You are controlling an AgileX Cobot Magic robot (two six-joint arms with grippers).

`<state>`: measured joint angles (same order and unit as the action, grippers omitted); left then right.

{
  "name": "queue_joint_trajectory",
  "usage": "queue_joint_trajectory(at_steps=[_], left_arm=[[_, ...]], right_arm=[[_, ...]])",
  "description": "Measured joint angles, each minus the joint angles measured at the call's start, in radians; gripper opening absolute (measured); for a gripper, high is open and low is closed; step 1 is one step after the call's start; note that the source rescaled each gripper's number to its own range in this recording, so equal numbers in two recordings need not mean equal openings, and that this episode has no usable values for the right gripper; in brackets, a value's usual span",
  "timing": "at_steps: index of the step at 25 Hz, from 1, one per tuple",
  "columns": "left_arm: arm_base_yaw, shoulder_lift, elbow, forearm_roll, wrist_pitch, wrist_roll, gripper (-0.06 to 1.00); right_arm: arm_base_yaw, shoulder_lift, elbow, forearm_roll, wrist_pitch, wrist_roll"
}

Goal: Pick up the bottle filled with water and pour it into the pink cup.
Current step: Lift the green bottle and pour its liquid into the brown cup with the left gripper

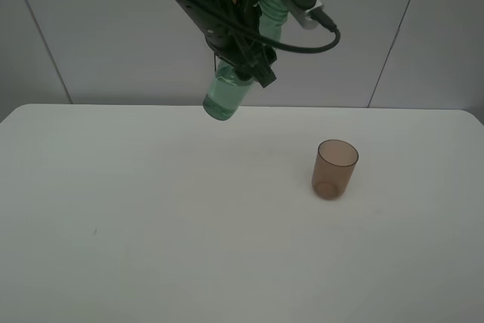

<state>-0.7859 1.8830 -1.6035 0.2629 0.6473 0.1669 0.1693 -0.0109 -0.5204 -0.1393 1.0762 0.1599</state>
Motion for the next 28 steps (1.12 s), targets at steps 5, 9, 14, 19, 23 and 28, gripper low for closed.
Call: queue_joint_trajectory(at_steps=[5,9,14,19,23,28], left_arm=[[-0.023,0.039,-0.048,0.002,0.061,0.0,0.09],[-0.043,0.061,-0.069,0.005,0.081,0.0,0.09],[-0.072,0.1,-0.122,0.026,0.138,-0.002,0.09],[-0.095,0.16,-0.208,0.044,0.222,-0.003,0.09],[-0.109,0.207,-0.272,0.05,0.278,-0.003,0.09],[-0.113,0.253,-0.329,0.056,0.327,-0.003,0.09]], right_arm=[[0.0,0.0,0.0,0.0,0.0,0.0],[0.0,0.0,0.0,0.0,0.0,0.0],[0.0,0.0,0.0,0.0,0.0,0.0],[0.0,0.0,0.0,0.0,0.0,0.0],[0.0,0.0,0.0,0.0,0.0,0.0],[0.0,0.0,0.0,0.0,0.0,0.0]])
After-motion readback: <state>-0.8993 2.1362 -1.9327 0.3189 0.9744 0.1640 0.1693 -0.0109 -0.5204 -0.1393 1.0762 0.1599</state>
